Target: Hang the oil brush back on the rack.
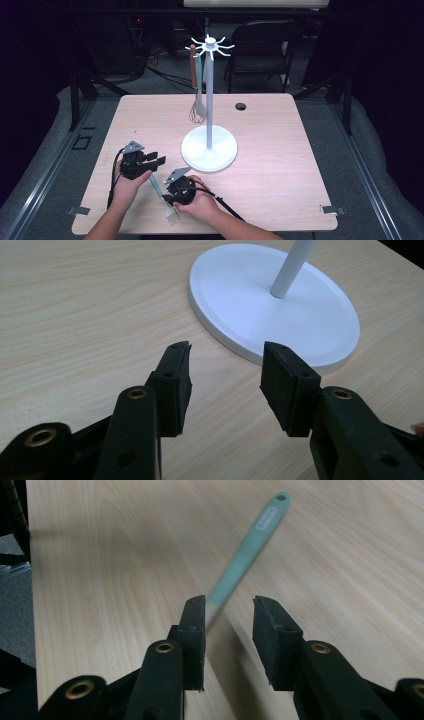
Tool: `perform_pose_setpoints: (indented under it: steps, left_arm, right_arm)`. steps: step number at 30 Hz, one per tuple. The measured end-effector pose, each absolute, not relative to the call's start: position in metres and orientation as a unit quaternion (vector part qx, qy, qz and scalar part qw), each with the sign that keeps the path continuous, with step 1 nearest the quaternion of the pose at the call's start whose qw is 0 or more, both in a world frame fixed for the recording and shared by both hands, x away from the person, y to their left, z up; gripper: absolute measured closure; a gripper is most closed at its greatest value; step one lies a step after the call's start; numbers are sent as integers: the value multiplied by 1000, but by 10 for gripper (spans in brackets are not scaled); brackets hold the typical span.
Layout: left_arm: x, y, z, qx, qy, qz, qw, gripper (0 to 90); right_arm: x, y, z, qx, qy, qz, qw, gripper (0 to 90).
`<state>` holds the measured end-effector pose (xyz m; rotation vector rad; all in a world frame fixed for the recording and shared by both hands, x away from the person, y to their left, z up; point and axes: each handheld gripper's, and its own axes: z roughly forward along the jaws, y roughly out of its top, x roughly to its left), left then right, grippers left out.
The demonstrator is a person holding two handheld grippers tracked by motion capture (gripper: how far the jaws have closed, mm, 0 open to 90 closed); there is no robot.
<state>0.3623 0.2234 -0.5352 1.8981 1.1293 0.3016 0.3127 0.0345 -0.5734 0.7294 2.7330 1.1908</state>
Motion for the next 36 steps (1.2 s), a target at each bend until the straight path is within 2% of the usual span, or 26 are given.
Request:
perform_pose_setpoints:
  steps: [11,14,18,25,30,36]
  left_arm:
    - [362,223,-535,763,456,123,442,544]
    - [362,222,-536,764,455,122,441,545]
    - [362,222,-536,765,456,120,440,544]
    - [362,221,-536,765,454,120,441,545]
    - [362,221,-536,766,453,120,439,545]
    - [360,219,-536,767,452,119,440,544]
  right_arm:
    - [309,45,-578,220,901,372,31,642]
    - [308,45,-579,221,900,375,30,674]
    - [307,43,-578,224,900,373,15,770]
    - [311,37,-577,237,897,372,16,801]
    - [313,18,-575,240,901,360,31,822]
    - [313,-33,-571,257,903,341,43,827]
